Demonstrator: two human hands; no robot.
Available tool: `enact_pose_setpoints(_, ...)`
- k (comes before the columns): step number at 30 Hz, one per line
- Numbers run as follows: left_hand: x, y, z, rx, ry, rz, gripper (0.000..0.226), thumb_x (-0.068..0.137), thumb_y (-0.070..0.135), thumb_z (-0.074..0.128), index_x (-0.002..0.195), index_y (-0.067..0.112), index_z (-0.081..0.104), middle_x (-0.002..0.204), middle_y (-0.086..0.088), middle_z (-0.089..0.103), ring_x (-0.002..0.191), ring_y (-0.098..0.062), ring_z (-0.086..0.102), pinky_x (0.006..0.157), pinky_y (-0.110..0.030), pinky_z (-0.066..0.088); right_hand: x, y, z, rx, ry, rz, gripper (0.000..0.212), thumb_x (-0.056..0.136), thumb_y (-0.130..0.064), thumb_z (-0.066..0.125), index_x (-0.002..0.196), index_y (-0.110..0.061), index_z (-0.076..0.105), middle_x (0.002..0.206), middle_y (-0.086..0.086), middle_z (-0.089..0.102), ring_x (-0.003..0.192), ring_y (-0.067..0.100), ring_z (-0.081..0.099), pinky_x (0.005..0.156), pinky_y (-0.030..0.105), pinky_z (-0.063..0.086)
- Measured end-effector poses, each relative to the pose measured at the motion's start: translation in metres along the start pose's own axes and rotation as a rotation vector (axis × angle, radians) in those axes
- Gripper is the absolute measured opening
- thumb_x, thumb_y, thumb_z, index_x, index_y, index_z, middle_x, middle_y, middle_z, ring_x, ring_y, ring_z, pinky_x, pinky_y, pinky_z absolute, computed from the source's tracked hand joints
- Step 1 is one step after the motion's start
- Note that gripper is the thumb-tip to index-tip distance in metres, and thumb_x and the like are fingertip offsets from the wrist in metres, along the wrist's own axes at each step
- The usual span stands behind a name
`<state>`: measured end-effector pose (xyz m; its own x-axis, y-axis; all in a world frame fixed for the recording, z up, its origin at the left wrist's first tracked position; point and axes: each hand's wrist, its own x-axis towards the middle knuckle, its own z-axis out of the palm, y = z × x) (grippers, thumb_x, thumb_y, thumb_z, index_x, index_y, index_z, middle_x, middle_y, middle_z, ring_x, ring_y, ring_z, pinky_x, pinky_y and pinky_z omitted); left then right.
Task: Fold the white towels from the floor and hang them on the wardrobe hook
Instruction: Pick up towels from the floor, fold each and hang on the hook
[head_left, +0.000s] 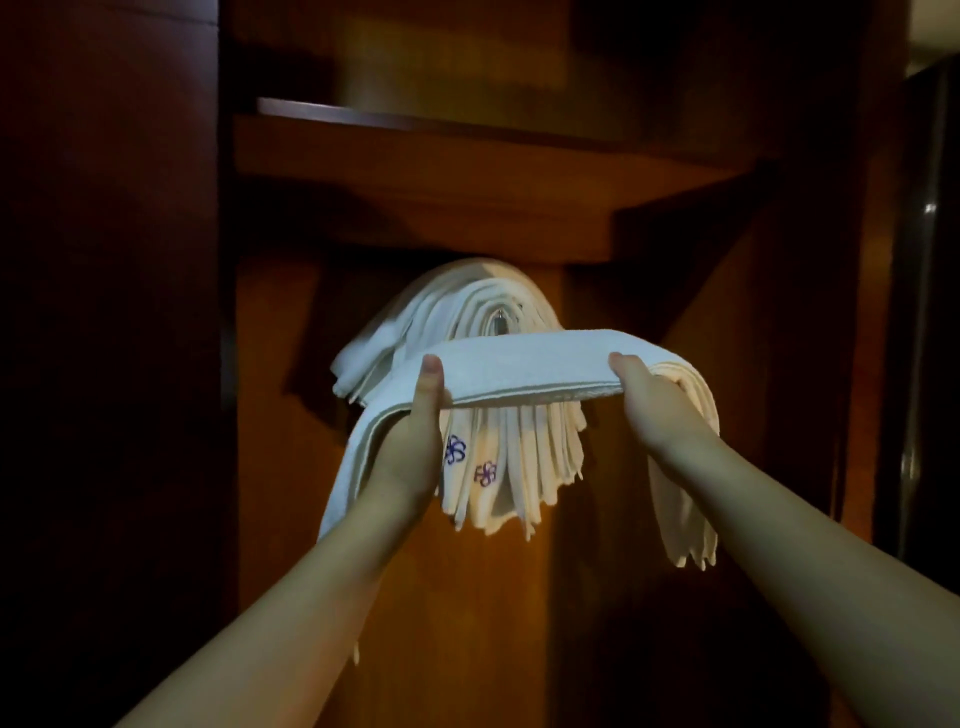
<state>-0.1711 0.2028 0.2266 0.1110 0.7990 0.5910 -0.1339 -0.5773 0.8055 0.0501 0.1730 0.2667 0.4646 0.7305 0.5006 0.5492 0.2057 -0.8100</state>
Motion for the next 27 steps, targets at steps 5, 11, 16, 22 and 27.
enact_pose_setpoints(5,0.104,0.022,-0.016,0.205,0.038,0.107,0.055,0.09,0.076,0.028,0.081,0.035,0.062,0.072,0.011,0.066,0.064,0.017,0.056,0.066,-0.009,0.039,0.075,-0.036,0.017,0.02,0.059,-0.057,0.043,0.101,-0.052,0.036,0.098,-0.017,0.059,0.108,0.007,0.056,0.085,0.014,0.052,0.086,0.032,0.03)
enact_pose_setpoints(11,0.195,0.039,-0.026,0.345,-0.155,0.088,0.099,0.078,0.089,0.021,0.137,0.019,0.061,0.141,-0.008,0.06,0.134,-0.021,0.051,0.119,-0.047,0.032,0.153,-0.063,0.037,0.009,0.138,-0.098,0.043,0.101,-0.052,0.038,0.124,-0.023,0.06,0.112,0.003,0.048,0.097,0.018,0.043,0.085,0.026,0.027)
enact_pose_setpoints(16,0.252,0.03,-0.022,0.35,-0.198,0.03,0.089,0.09,0.081,0.022,0.137,0.015,0.06,0.14,-0.015,0.058,0.135,-0.027,0.051,0.118,-0.045,0.032,0.202,-0.065,0.059,-0.024,0.112,-0.098,0.038,0.102,-0.05,0.038,0.109,-0.02,0.06,0.099,0.003,0.056,0.084,0.015,0.054,0.066,0.025,0.034)
enact_pose_setpoints(22,0.278,0.008,-0.007,0.414,-0.147,-0.032,0.091,0.082,0.088,0.021,0.121,0.022,0.069,0.122,-0.008,0.069,0.114,-0.021,0.063,0.107,-0.039,0.044,0.252,-0.045,0.07,-0.059,0.082,-0.059,0.045,0.098,-0.05,0.04,0.104,-0.018,0.071,0.092,0.006,0.066,0.076,0.018,0.058,0.063,0.029,0.04)
enact_pose_setpoints(27,0.286,-0.004,0.004,0.439,-0.172,-0.068,0.097,0.067,0.1,0.023,0.109,0.03,0.074,0.108,-0.004,0.075,0.104,-0.02,0.069,0.101,-0.041,0.049,0.264,-0.023,0.076,0.011,0.029,-0.016,0.038,0.104,-0.045,0.036,0.095,-0.021,0.064,0.084,0.002,0.062,0.069,0.011,0.052,0.059,0.029,0.033)
